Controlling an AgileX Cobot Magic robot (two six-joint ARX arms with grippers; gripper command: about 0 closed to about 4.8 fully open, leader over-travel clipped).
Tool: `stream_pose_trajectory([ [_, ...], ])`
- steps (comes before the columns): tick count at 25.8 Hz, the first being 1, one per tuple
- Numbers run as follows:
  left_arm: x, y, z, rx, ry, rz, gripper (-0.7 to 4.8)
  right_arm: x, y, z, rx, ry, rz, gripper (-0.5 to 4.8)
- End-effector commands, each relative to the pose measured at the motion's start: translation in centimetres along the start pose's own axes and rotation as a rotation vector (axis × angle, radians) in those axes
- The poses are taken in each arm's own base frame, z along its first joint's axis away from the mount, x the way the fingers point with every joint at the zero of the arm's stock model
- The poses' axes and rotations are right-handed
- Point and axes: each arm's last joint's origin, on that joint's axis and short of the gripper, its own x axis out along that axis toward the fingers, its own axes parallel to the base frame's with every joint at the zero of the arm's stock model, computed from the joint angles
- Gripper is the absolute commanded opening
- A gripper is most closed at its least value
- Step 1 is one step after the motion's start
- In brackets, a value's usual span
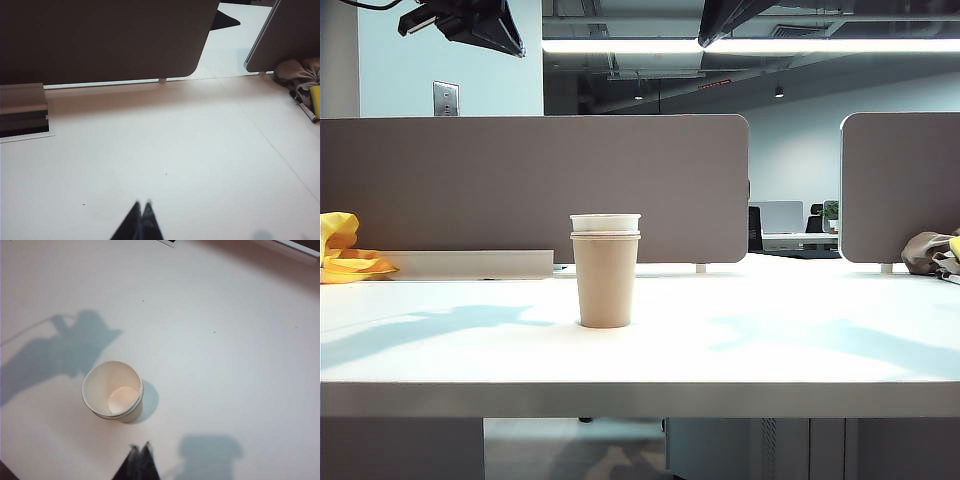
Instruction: Pick up all the paper cups on the table one by one and stack them together.
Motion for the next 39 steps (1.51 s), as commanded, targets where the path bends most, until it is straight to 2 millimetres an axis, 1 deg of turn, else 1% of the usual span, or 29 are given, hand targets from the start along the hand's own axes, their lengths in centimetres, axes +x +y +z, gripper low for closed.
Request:
stream_pose_trajectory([
  [1, -0.3, -0.1, 0.4, 0.004, -0.022, 0.0, -0.06, -0.2, 0.0, 0.2, 0.002, -0.015, -0.002, -0.05],
  [4, -1.0, -0.2, 0.7, 0.006, -0.03, 0.0, -0.06, -0.1, -0.1, 0.2, 0.003, -0.013, 0.0, -0.05],
  [7, -2.8, -0.6, 1.4, 0.007, -0.035, -0.001, -0.06, -1.2, 0.0, 0.3, 0.001, -0.038, -0.004, -0.05],
  [13, -6.6, -1.5, 3.1, 0.021, -0.116, -0.01, -0.06, -5.2, 0.4, 0.8, -0.009, -0.131, -0.008, -0.05],
  [15, -8.2, -1.8, 3.8, 0.028, -0.157, -0.013, -0.06, -6.6, 0.0, 0.8, -0.002, -0.162, -0.023, -0.05],
  [17, -11.0, -2.4, 4.8, 0.039, -0.226, -0.02, -0.06, -9.3, -0.6, 0.5, 0.01, -0.219, -0.061, -0.05],
  [18, -11.8, -2.5, 5.0, 0.043, -0.246, -0.023, -0.06, -10.1, -0.7, 0.3, 0.012, -0.235, -0.07, -0.05],
  [22, -14.2, -3.0, 5.6, 0.054, -0.303, -0.033, -0.06, -12.1, -1.3, -1.4, 0.022, -0.305, -0.114, -0.05],
  [25, -16.8, -3.5, 6.1, 0.064, -0.365, -0.035, -0.06, -13.6, -0.8, -4.2, 0.024, -0.315, -0.12, -0.05],
  [26, -18.0, -3.5, 6.2, 0.067, -0.388, -0.031, -0.06, -14.6, -0.4, -5.4, 0.026, -0.306, -0.119, -0.05],
  [28, -19.5, -3.8, 6.1, 0.073, -0.416, -0.036, -0.06, -15.8, -0.1, -6.5, 0.028, -0.299, -0.12, -0.05],
  [29, -20.3, -3.9, 5.9, 0.076, -0.433, -0.038, -0.06, -16.7, 0.1, -7.2, 0.031, -0.302, -0.126, -0.05],
  [31, -21.7, -4.2, 5.8, 0.08, -0.461, -0.037, -0.06, -18.1, 0.0, -8.3, 0.044, -0.319, -0.151, -0.05],
  [33, -22.8, -4.4, 5.8, 0.085, -0.486, -0.038, -0.06, -19.0, -0.2, -9.0, 0.057, -0.336, -0.184, -0.05],
  [36, -23.8, -4.6, 5.9, 0.092, -0.511, -0.049, -0.06, -20.1, -0.5, -10.0, 0.083, -0.358, -0.257, -0.05],
  [39, -23.8, -4.7, 5.8, 0.1, -0.499, -0.086, -0.06, -21.0, -0.4, -11.4, 0.094, -0.378, -0.291, -0.05],
])
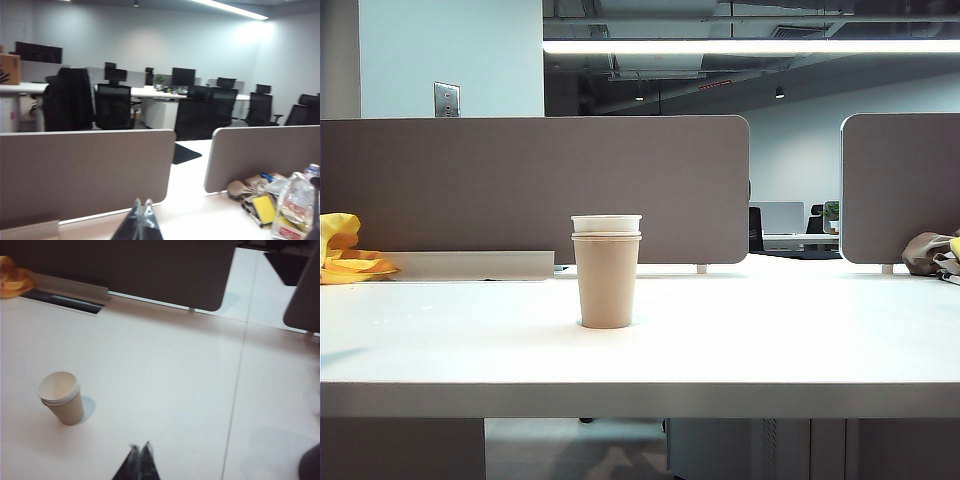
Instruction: Pick up all the paper cups on the table one by one and stack them together.
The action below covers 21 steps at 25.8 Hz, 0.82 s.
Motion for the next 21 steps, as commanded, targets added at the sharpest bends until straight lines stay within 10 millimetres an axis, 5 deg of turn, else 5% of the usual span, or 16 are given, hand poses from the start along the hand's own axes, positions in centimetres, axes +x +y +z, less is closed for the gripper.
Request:
stream_pose_trajectory([
  [1, -1.0, -0.2, -0.2, -0.007, 0.042, -0.002, -0.06, -1.6, 0.1, -1.4, 0.001, -0.035, -0.013, -0.05],
  [7, -5.5, -0.8, -2.5, -0.006, 0.037, -0.005, -0.06, -2.6, 0.5, -6.1, 0.005, -0.009, -0.015, -0.05],
  [12, -6.7, -0.4, -9.0, -0.036, 0.183, 0.01, -0.06, -2.1, 0.7, -10.9, 0.013, 0.057, -0.013, -0.05],
  [21, -7.3, 0.2, -14.4, -0.077, 0.411, 0.057, -0.06, -2.3, 0.8, -12.3, 0.02, 0.135, -0.004, -0.05],
])
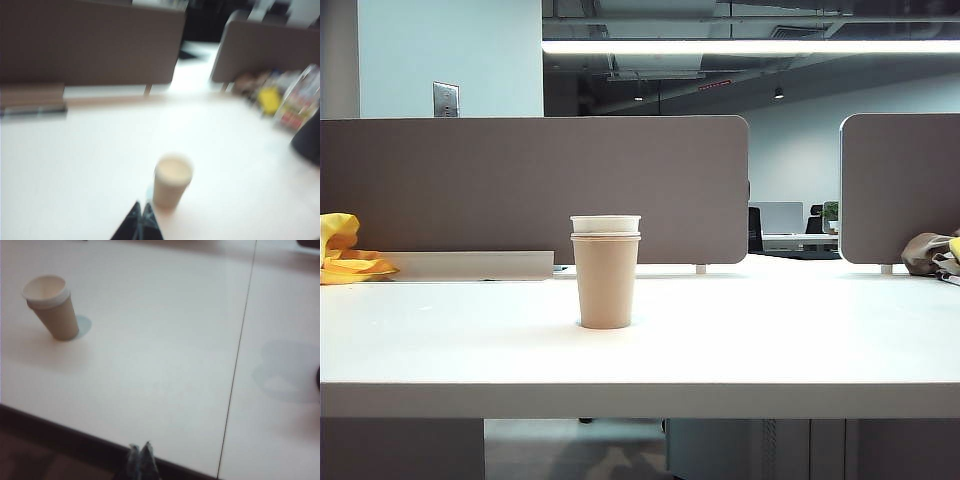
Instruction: Pick up all the paper cups on the table one by one and stack them together.
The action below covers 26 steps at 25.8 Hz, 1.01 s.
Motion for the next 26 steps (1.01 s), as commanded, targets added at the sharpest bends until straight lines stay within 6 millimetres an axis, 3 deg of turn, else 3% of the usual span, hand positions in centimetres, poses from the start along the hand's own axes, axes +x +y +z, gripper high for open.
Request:
stream_pose_trajectory([
  [1, 0.2, 0.3, -2.0, -0.011, 0.057, 0.015, -0.06, -0.7, 0.1, -0.2, -0.002, -0.02, 0.0, -0.05],
  [5, 0.0, 0.7, -6.3, -0.019, 0.103, 0.02, -0.06, -0.7, 0.2, -1.2, -0.004, -0.031, 0.001, -0.05],
  [12, 0.0, 1.2, -10.5, -0.047, 0.252, 0.036, -0.06, -0.8, 0.2, -2.2, -0.004, -0.032, 0.005, -0.05],
  [26, 0.0, 1.2, -10.8, -0.052, 0.28, 0.038, -0.06, -0.7, 0.2, -2.2, -0.003, -0.031, 0.0, -0.05],
])
